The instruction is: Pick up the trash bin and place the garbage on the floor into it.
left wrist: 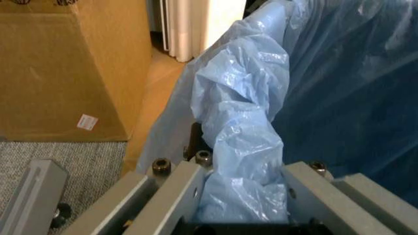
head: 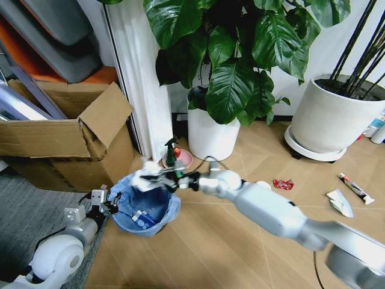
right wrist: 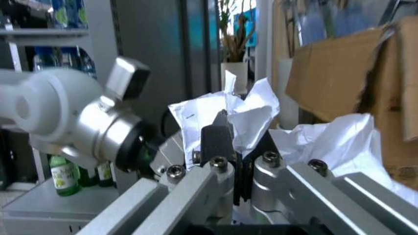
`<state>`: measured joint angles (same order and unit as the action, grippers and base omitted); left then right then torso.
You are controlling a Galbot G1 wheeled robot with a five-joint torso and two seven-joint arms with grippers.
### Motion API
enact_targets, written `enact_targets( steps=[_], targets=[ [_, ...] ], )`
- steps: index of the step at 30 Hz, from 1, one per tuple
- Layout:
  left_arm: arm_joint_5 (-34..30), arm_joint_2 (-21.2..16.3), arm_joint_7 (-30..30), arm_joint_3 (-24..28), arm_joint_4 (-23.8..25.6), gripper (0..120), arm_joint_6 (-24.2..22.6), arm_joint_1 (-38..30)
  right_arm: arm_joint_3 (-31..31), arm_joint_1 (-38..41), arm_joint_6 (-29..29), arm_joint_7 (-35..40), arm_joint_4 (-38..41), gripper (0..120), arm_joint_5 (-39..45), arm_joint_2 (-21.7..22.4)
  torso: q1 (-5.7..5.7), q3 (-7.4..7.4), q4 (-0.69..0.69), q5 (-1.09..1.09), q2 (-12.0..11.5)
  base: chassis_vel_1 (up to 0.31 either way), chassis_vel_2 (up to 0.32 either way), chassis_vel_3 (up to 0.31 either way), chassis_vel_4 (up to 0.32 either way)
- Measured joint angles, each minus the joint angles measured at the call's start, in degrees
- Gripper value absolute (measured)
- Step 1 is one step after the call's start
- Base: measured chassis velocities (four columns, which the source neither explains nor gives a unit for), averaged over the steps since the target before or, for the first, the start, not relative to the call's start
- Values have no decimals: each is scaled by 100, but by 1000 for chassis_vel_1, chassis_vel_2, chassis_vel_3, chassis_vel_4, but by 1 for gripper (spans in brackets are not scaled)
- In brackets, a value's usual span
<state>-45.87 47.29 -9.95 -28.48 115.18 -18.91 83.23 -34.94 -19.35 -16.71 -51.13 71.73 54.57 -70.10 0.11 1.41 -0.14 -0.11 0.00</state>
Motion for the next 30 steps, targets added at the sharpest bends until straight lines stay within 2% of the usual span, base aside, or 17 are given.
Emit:
enact_targets(
  steps=[6,8,10,11,15,16,18,22,24,25,28,29,30],
  targets=[
    [0,-15,1,-24,41,1,0,56,-27,27,13,-19,-331,1,-346,-112,0,0,-3,1,0,0,0,0,0],
    [0,-18,1,-27,47,1,0,65,-26,25,21,-16,-345,5,-393,-98,0,0,-4,1,0,0,0,0,0],
    [0,-19,0,-31,74,1,0,89,-70,68,45,-3,-363,17,-467,-47,0,0,-4,2,0,0,0,0,0],
    [0,-19,0,-31,74,1,0,89,-70,68,45,-3,-363,17,-467,-47,0,0,-4,2,0,0,0,0,0],
    [1,-23,-2,-53,84,1,0,103,-191,203,86,25,-286,33,-467,57,0,0,-1,2,0,0,0,0,0],
    [1,-23,-2,-53,84,1,0,103,-191,203,86,25,-286,33,-467,57,0,0,-1,2,0,0,0,0,0],
    [2,-18,-2,-71,93,1,0,111,-266,215,103,67,-209,45,-467,129,0,0,-2,1,0,0,0,0,0],
    [3,-13,-3,-80,94,1,0,116,-331,215,121,94,-100,55,-461,220,0,0,-2,1,0,0,0,0,0],
    [3,-4,-3,-94,91,1,0,120,-360,212,139,109,50,67,-454,331,0,0,-2,1,0,0,0,0,0],
    [3,-4,-3,-94,91,1,0,120,-360,212,139,109,50,67,-454,331,0,0,-2,1,0,0,0,0,0],
    [3,5,-3,-98,88,1,0,128,-338,164,139,109,161,82,-445,425,0,0,-1,2,0,0,0,0,0],
    [3,5,-3,-98,88,1,0,128,-338,164,139,109,161,82,-445,425,0,0,-1,2,0,0,0,0,0],
    [3,5,-3,-98,88,1,0,130,-324,148,139,107,215,87,-438,477,0,0,-1,1,0,0,0,0,0]
  ],
)
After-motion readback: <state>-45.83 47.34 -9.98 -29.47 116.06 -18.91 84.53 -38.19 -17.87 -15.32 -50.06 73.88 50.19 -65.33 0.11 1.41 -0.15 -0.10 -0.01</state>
